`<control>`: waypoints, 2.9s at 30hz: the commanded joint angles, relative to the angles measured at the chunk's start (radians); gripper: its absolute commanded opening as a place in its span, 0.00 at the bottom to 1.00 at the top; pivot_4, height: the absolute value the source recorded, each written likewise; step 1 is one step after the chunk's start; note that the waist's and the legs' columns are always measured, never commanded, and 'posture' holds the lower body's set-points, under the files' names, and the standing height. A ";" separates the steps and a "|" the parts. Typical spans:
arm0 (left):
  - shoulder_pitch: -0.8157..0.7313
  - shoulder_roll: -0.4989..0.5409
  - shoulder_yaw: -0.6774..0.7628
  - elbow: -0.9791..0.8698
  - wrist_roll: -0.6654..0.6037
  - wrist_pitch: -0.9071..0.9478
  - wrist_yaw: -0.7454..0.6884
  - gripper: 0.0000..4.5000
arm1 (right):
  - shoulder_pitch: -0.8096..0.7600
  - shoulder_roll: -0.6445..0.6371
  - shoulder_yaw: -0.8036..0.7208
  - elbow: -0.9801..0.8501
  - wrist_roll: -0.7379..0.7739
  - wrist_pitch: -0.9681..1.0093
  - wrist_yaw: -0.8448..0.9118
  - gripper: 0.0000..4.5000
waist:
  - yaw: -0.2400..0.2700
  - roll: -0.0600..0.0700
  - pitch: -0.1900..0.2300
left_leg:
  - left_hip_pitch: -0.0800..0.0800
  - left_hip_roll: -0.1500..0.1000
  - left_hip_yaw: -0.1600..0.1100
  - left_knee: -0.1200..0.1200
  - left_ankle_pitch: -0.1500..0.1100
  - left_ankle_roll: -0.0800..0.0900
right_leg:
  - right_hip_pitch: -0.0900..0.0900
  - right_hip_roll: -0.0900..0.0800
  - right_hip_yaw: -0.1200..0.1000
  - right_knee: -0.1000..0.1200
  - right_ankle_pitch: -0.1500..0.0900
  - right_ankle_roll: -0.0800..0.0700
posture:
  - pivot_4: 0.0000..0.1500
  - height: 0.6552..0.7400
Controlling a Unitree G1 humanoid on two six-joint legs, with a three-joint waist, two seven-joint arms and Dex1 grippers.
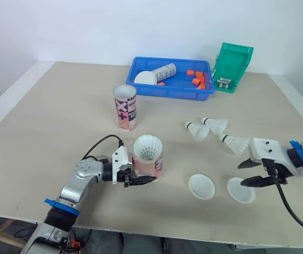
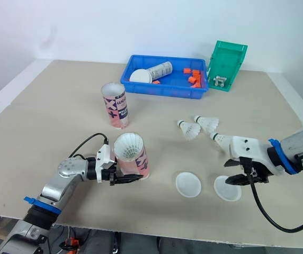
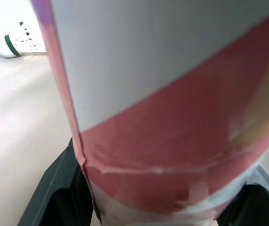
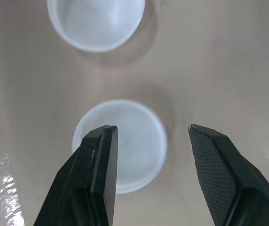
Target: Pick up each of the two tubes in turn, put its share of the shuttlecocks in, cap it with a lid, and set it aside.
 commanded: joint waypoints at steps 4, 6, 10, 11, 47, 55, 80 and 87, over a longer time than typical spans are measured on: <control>0.118 0.072 -0.026 -0.118 0.010 0.113 0.024 0.61 | -0.071 0.028 0.015 -0.091 0.048 0.111 -0.023 0.59 | -0.021 0.000 0.000 | 0.003 0.000 0.000 -0.003 0.000 0.000 | 0.001 0.001 0.001 0.000 -0.001 -0.001 | 1.00 0.57; 0.133 0.093 -0.036 -0.144 0.013 0.127 0.023 0.61 | -0.122 0.054 0.036 -0.132 0.075 0.169 -0.025 0.59 | -0.029 0.001 -0.001 | 0.004 0.000 0.000 -0.004 -0.001 -0.001 | 0.001 0.001 0.002 0.000 -0.002 -0.001 | 1.00 0.57; 0.133 0.113 -0.035 -0.150 0.020 0.120 0.033 0.61 | -0.257 0.137 0.117 -0.185 0.071 0.281 -0.073 0.59 | -0.033 0.000 -0.001 | 0.004 0.000 0.000 -0.004 -0.001 -0.002 | 0.001 0.002 0.002 0.000 -0.002 -0.001 | 1.00 0.57; 0.130 0.113 -0.033 -0.149 0.020 0.119 0.037 0.61 | -0.277 0.150 0.131 -0.197 0.075 0.307 -0.079 0.59 | -0.033 0.000 -0.001 | 0.004 0.000 0.000 -0.004 -0.001 -0.002 | 0.001 0.002 0.003 0.000 -0.002 -0.001 | 1.00 0.57; 0.005 0.051 -0.038 0.051 0.043 -0.025 0.072 0.61 | -0.444 0.286 0.416 -0.192 -0.135 0.217 -0.061 0.00 | -0.024 0.000 -0.001 | 0.004 -0.003 -0.001 0.000 -0.002 0.000 | 0.000 0.000 0.005 0.000 -0.003 -0.001 | 1.00 0.57; -0.010 0.051 -0.038 0.071 0.041 -0.041 0.065 0.61 | -0.477 0.296 0.317 -0.171 -0.056 0.245 -0.056 0.18 | -0.024 0.000 -0.001 | 0.004 -0.003 -0.001 0.000 -0.002 0.000 | 0.000 0.001 0.005 0.000 -0.002 -0.002 | 1.00 0.57; 0.019 0.084 -0.022 0.035 0.042 -0.039 0.077 0.61 | -0.441 0.352 0.497 -0.008 -0.285 0.030 -0.001 0.41 | -0.026 -0.002 -0.001 | 0.004 -0.003 0.000 -0.002 -0.002 0.000 | 0.000 0.001 0.005 0.000 -0.002 -0.002 | 1.00 0.57; 0.006 0.082 -0.023 0.049 0.042 -0.044 0.083 0.61 | -0.460 0.366 0.461 -0.011 -0.262 0.022 0.026 0.01 | -0.026 -0.002 -0.001 | 0.005 -0.003 0.000 -0.001 -0.002 0.000 | -0.001 0.001 0.005 0.000 -0.002 -0.002 | 1.00 0.57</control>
